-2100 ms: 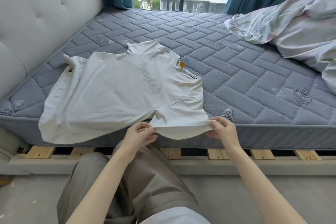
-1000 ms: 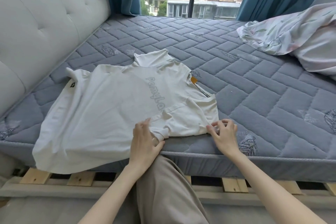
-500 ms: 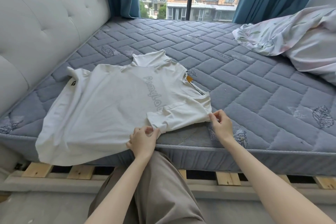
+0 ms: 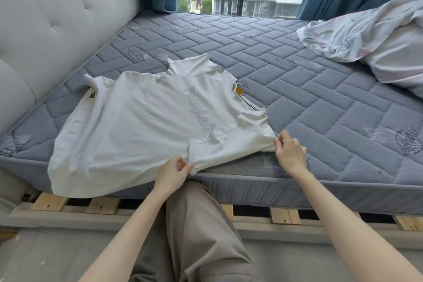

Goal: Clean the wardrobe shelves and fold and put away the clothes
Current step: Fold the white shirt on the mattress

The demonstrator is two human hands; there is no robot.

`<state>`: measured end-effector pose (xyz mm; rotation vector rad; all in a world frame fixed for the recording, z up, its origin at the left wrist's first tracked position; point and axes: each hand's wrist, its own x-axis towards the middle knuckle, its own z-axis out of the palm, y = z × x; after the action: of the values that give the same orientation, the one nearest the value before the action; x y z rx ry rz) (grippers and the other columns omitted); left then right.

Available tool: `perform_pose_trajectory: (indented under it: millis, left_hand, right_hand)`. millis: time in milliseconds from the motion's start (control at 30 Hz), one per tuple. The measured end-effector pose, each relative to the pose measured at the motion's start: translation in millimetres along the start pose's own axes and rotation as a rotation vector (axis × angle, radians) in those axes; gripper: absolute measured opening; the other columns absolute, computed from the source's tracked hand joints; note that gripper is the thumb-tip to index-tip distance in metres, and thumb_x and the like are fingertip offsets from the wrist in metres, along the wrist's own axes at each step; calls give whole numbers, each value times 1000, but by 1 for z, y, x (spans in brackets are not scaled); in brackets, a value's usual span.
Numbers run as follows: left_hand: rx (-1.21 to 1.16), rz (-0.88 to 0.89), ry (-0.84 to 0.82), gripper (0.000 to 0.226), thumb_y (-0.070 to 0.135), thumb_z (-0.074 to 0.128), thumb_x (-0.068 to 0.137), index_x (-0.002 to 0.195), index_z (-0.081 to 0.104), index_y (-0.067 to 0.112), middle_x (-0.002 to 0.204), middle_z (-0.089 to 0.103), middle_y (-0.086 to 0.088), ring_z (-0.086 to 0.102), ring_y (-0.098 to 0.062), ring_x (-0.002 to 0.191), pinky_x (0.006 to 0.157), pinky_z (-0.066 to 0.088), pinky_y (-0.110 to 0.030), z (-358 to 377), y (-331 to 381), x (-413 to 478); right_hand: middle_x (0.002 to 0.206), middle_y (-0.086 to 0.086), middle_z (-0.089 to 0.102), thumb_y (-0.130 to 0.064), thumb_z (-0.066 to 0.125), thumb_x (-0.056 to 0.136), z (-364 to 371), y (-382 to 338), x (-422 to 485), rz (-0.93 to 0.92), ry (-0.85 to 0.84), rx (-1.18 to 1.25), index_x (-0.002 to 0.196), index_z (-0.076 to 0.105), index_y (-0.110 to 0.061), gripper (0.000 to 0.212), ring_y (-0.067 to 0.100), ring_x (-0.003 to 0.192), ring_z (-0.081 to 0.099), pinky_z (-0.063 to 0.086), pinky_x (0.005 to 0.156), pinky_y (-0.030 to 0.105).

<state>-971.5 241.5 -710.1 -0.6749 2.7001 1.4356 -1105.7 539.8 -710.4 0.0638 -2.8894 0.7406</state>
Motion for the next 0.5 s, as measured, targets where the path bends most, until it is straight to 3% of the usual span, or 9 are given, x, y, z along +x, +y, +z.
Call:
perform_pose_trajectory:
  millis: [133,233,333,400,500]
  left_hand:
    - [239,106,-14,17,36,56,93,88,50,22,82,61,7,59,-17,82,69,44,-33,1,6,-7]
    - [251,69,23,29,49,57,89,93,58,21,84,60,11,57,-12,85,64,39,-26,3,19,-8]
    - [261,17,70,37,55,56,87,90,66,20,87,63,10,60,-13,89,69,43,-28,5,22,-7]
    - [302,24,91,36,53,59,85,83,70,19,85,67,9,63,-14,86,67,47,-28,4,20,-7]
    - [340,15,77,39,50,61,81,69,69,14,75,69,4,64,-16,76,65,49,-31,-4,16,-5]
  right_hand:
    - [97,14,62,-26,40,101,13,0,-13,62,-26,-120,101,50,-14,16,33,101,53,29,81,42]
    - [104,9,61,-29,36,100,13,-8,-11,131,-82,-79,109,56,-14,27,29,110,49,27,93,45]
    - [86,0,60,-39,35,98,7,-9,-10,143,-132,-44,83,59,-15,37,26,99,48,25,90,43]
    - [72,0,56,-35,37,96,5,-4,-12,123,-117,-72,65,47,-16,38,28,92,52,26,84,41]
    - [73,2,55,-29,40,94,6,2,-15,130,-96,-133,63,41,-17,32,31,93,54,29,82,41]
